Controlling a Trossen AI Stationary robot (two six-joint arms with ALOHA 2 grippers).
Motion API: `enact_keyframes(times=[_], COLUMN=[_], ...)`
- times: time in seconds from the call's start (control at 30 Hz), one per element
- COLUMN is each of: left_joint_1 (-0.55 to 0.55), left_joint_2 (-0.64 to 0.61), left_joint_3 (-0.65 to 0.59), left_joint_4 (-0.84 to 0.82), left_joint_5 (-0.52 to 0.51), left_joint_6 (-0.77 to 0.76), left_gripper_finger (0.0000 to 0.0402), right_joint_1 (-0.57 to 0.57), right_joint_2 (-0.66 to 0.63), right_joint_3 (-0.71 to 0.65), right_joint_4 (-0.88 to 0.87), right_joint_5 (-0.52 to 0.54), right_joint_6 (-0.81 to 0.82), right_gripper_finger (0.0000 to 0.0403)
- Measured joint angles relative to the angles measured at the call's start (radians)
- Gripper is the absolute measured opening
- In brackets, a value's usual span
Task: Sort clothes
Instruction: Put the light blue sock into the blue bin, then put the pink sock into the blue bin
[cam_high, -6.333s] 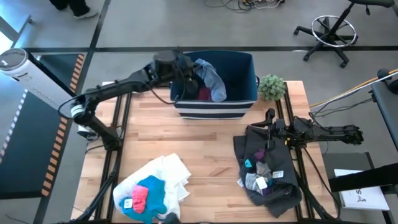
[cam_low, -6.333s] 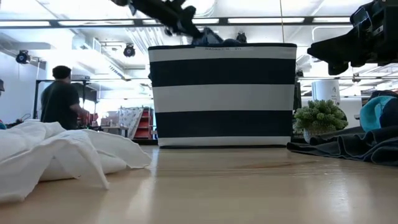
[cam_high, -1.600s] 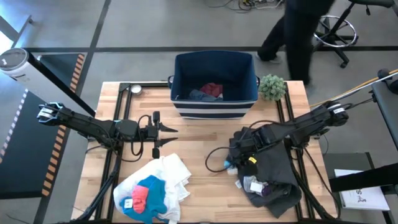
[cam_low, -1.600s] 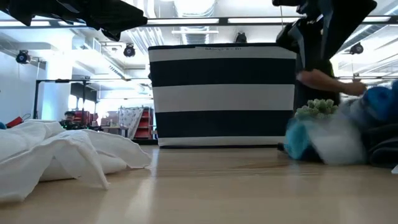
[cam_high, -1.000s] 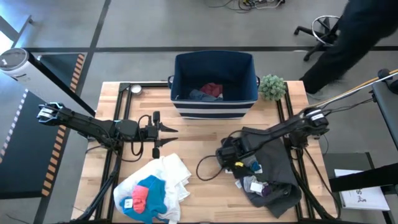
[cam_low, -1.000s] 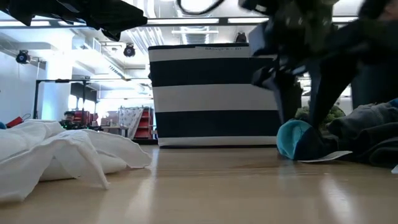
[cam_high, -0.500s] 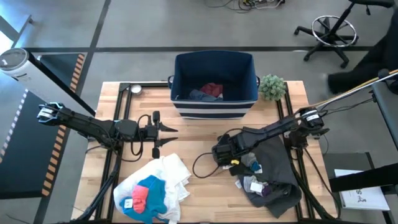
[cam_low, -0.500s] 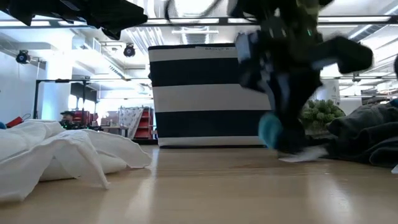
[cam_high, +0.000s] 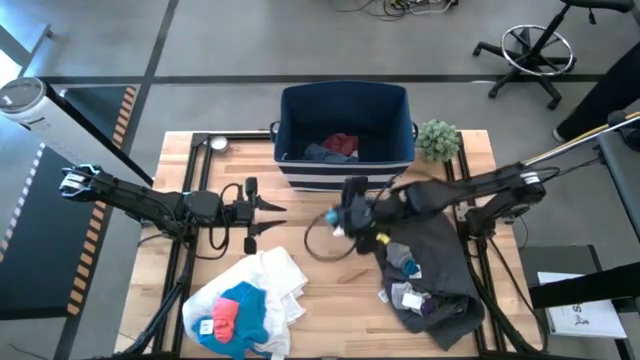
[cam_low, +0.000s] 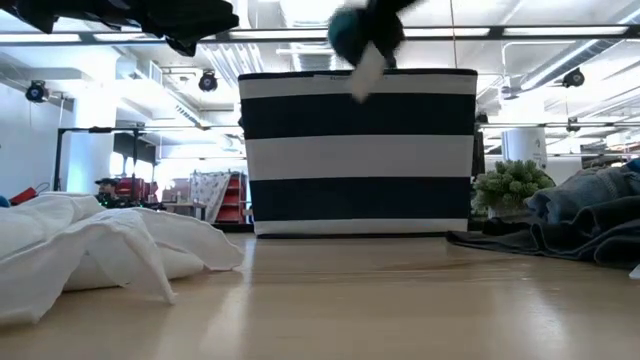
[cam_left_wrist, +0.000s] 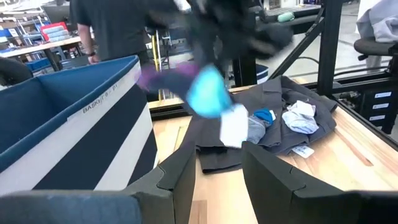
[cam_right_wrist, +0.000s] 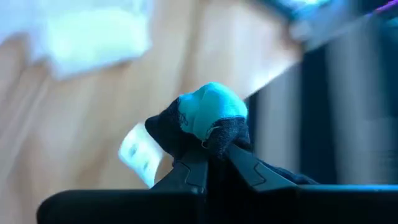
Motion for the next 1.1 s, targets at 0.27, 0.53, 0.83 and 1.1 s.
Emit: enact_keyframes(times=[0.27, 0.53, 0.83, 1.1], left_joint_1=[0.000, 0.000, 0.000, 0.000], left_joint_2=[0.000, 0.000, 0.000, 0.000], left_joint_3=[0.000, 0.000, 0.000, 0.021], left_joint_4=[-0.008, -0.018, -0.024, -0.105], left_joint_5=[0.000, 0.000, 0.000, 0.001], left_joint_6=[0.001, 0.000, -0.024, -0.042], left_gripper_finger=[0.0117, 0.0116, 0.0116, 0.0116], right_joint_1=[-0.195, -0.430, -0.506, -0.503], right_joint_2=[-0.091, -0.103, -0.077, -0.083], right_joint_3=[0.034, 0.034, 0.034, 0.033], right_joint_4=[0.167, 0.233, 0.187, 0.123], right_joint_5=[0.008, -0.013, -0.037, -0.145], right_joint_6=[-0.050, 0.079, 0.123, 0.061], right_gripper_finger=[0.0007, 0.0028, 0.0140, 0.0197])
